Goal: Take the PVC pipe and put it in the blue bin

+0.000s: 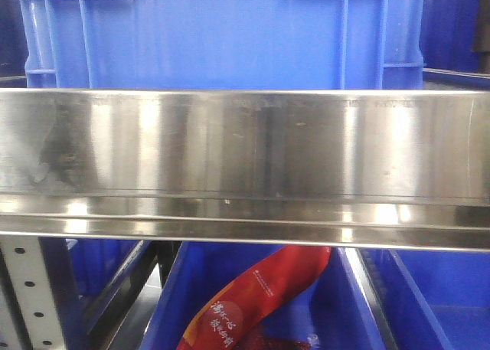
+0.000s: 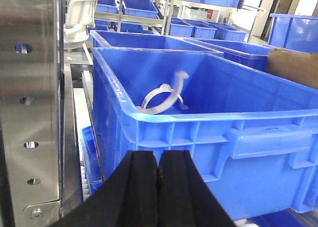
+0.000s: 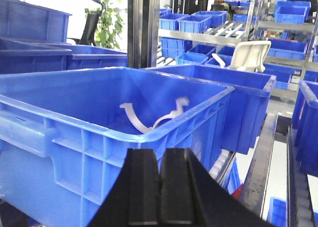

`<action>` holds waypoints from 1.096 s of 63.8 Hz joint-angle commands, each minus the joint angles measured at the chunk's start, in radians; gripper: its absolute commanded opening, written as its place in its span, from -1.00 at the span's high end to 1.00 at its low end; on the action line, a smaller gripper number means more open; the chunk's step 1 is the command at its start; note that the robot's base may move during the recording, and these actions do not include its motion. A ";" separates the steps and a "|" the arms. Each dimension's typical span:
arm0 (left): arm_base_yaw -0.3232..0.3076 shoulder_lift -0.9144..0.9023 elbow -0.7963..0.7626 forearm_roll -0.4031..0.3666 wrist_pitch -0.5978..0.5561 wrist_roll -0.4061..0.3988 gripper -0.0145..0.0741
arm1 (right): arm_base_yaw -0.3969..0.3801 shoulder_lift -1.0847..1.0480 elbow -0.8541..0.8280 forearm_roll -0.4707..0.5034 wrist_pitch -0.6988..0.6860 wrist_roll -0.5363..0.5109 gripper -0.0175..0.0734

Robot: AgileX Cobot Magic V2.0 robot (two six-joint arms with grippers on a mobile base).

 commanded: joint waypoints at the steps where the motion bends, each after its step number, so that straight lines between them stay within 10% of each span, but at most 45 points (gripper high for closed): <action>1: 0.004 -0.005 -0.001 0.000 -0.024 -0.003 0.92 | -0.015 -0.046 0.037 -0.002 -0.030 -0.003 0.99; 30: 0.004 -0.005 -0.001 0.000 -0.026 -0.003 0.92 | -0.356 -0.398 0.416 0.039 -0.043 -0.003 0.99; 70: 0.004 -0.007 -0.001 0.000 -0.043 -0.003 0.92 | -0.379 -0.500 0.591 0.044 -0.166 -0.003 0.99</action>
